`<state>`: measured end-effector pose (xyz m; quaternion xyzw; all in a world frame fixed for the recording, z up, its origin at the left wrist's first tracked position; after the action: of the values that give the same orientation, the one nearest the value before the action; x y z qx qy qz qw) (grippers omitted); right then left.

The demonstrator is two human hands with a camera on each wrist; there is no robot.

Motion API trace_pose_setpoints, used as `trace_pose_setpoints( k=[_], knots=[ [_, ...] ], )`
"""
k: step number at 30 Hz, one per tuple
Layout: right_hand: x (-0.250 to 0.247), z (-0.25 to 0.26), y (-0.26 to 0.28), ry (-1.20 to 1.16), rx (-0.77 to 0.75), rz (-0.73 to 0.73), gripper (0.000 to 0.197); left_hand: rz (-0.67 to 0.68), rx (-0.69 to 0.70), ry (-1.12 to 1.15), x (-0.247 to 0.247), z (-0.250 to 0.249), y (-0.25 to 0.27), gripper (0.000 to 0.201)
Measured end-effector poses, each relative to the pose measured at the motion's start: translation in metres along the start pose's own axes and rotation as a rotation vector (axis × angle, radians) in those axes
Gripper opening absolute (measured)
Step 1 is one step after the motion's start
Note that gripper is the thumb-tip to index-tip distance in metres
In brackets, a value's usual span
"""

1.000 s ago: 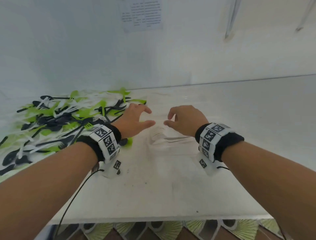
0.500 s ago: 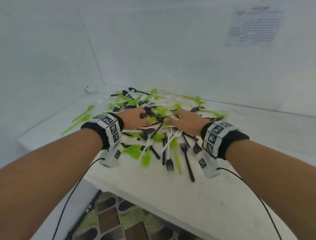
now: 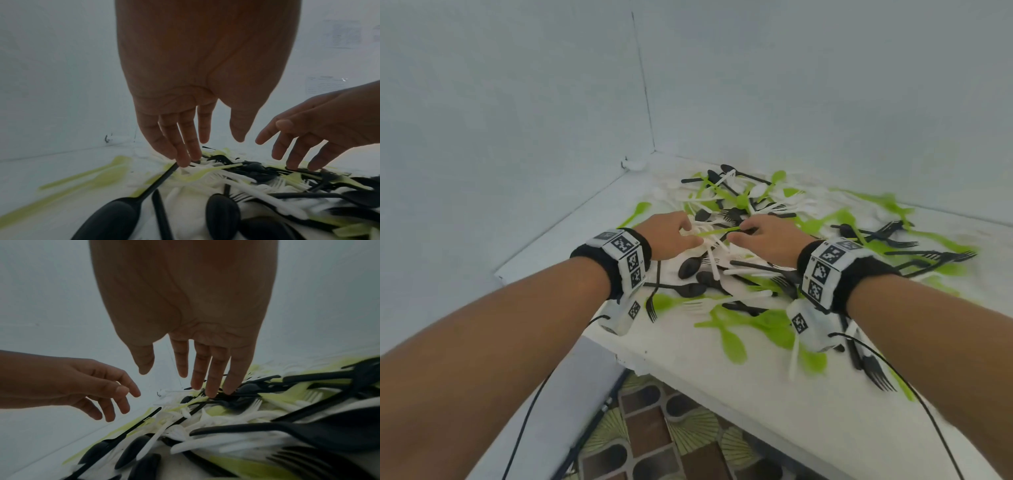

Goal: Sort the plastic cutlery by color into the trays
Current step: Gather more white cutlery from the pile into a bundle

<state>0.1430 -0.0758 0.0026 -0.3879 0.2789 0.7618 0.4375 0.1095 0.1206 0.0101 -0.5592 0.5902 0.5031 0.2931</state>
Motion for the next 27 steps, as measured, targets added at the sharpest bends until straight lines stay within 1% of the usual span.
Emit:
trace_pose_setpoints(
  k=[3,6,11,14,17,20,23,27],
  knots=[
    [0.01,0.013,-0.02,0.008,0.0,0.011,0.057,-0.006,-0.014,0.026,-0.005,0.023,-0.018,0.045],
    [0.018,0.023,-0.047,0.031,-0.038,0.028,0.048,-0.018,-0.049,0.05,-0.007,0.043,-0.035,0.043],
    [0.029,0.036,-0.095,0.038,-0.101,0.043,0.046,-0.041,-0.106,0.047,-0.012,0.069,-0.059,0.045],
    [0.035,0.04,-0.118,0.045,-0.128,0.046,0.039,-0.044,-0.128,0.055,-0.015,0.079,-0.069,0.044],
    [0.037,0.039,-0.135,0.034,-0.124,0.051,0.035,-0.039,-0.14,0.062,-0.018,0.085,-0.083,0.042],
    [0.035,0.037,-0.151,0.002,-0.111,0.009,0.032,-0.037,-0.12,0.039,-0.021,0.083,-0.106,0.04],
    [0.036,0.033,-0.165,-0.04,-0.08,-0.013,0.028,-0.032,-0.086,0.005,-0.02,0.078,-0.136,0.043],
    [0.033,0.036,-0.184,0.015,-0.049,-0.058,0.031,0.016,-0.036,-0.139,-0.017,0.074,-0.177,0.049]
  ],
)
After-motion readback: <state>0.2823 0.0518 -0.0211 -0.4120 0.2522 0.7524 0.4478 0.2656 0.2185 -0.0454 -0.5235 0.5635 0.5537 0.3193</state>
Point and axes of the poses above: each hand's wrist, its own y-axis away from the middle knuckle, its own x-axis out of the palm, z = x × y, the point moved 9 cm from there along -y, towards the middle knuckle, and after that the axes turned 7 degrees about -x, right-handed, at the moved point
